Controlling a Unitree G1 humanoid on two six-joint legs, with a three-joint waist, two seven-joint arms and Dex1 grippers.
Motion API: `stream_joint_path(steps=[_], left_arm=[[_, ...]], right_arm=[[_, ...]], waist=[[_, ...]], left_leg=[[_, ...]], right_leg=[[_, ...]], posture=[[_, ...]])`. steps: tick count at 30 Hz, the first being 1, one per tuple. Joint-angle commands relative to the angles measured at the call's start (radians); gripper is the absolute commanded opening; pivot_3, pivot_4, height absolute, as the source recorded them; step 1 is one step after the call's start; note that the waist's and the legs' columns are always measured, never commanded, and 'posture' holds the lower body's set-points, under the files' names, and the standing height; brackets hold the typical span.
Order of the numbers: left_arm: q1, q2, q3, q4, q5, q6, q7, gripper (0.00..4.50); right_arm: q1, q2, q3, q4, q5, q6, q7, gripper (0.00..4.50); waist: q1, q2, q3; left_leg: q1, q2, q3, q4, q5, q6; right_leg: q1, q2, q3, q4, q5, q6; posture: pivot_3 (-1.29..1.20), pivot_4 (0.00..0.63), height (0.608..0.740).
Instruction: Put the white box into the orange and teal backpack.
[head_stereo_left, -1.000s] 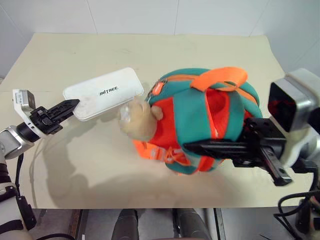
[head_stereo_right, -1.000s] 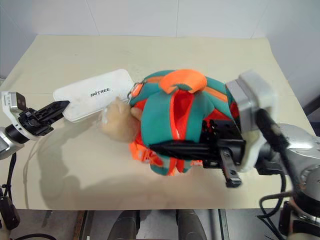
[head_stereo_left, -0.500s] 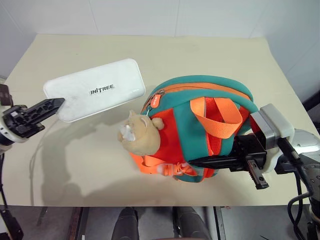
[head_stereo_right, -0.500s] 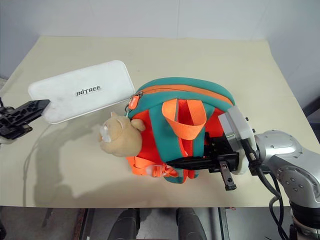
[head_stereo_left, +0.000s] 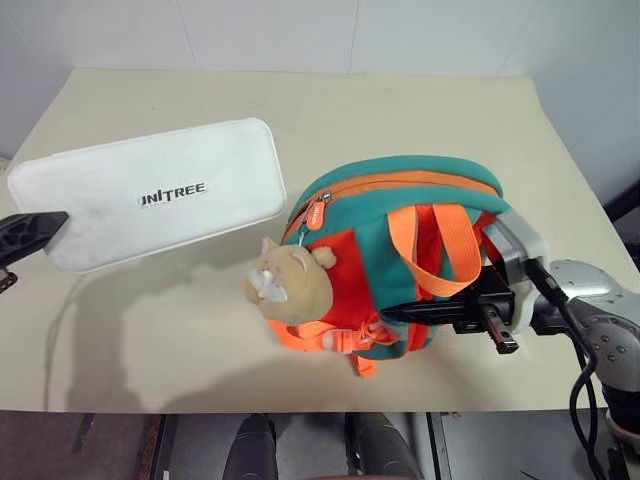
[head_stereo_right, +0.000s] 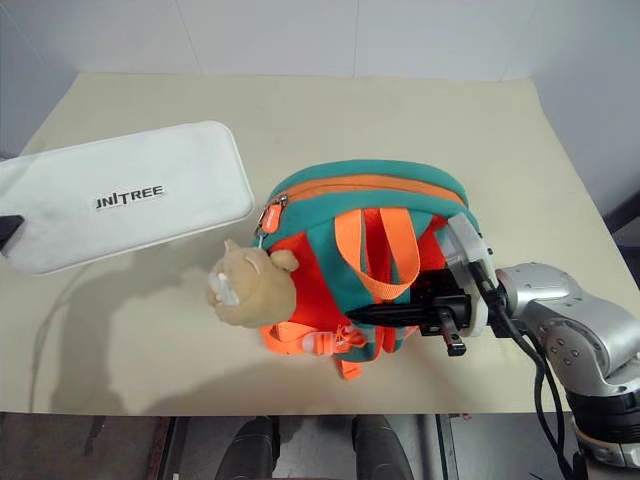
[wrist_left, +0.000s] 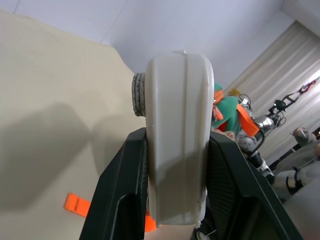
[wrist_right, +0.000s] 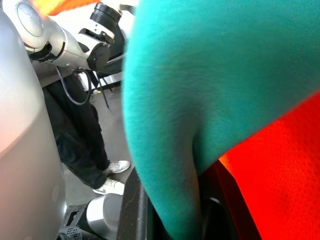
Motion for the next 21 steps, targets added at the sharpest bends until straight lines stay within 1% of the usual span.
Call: stream_joint_path(steps=[1,6,10,17,21], left_arm=[[0.020,0.019,0.049,-0.054,-0.043,-0.004,0.007,1.27],[0.038,0.034,0.055,-0.099,-0.063,-0.007,0.015,1.27],[0.069,0.053,0.047,-0.131,-0.033,-0.034,-0.007,1.27],[0.066,0.092,0.040,-0.156,-0.041,-0.054,-0.028,1.27],[0.080,0.114,0.053,-0.179,-0.053,-0.037,-0.037,1.27]], right_arm=[[-0.029,0.009,0.004,0.011,-0.011,-0.024,0.027,0.00],[-0.052,0.019,0.019,0.040,-0.036,-0.036,0.048,0.00],[-0.060,0.027,0.024,0.052,-0.049,-0.042,0.062,0.00],[-0.065,0.039,0.030,0.070,-0.074,-0.052,0.078,0.00],[-0.071,0.045,0.033,0.087,-0.088,-0.060,0.091,0.00]], waist=[[0.000,0.000,0.000],[0.001,0.000,0.000],[0.001,0.000,0.000],[0.000,0.000,0.000],[0.000,0.000,0.000]], left_leg=[[0.000,0.000,0.000,0.000,0.000,0.000],[0.000,0.000,0.000,0.000,0.000,0.000],[0.000,0.000,0.000,0.000,0.000,0.000],[0.000,0.000,0.000,0.000,0.000,0.000],[0.000,0.000,0.000,0.000,0.000,0.000]], right_leg=[[0.000,0.000,0.000,0.000,0.000,0.000],[0.000,0.000,0.000,0.000,0.000,0.000],[0.000,0.000,0.000,0.000,0.000,0.000],[0.000,0.000,0.000,0.000,0.000,0.000],[0.000,0.000,0.000,0.000,0.000,0.000]], posture=[[0.00,0.150,0.740],[0.00,0.150,0.740],[0.00,0.150,0.740],[0.00,0.150,0.740],[0.00,0.150,0.740]])
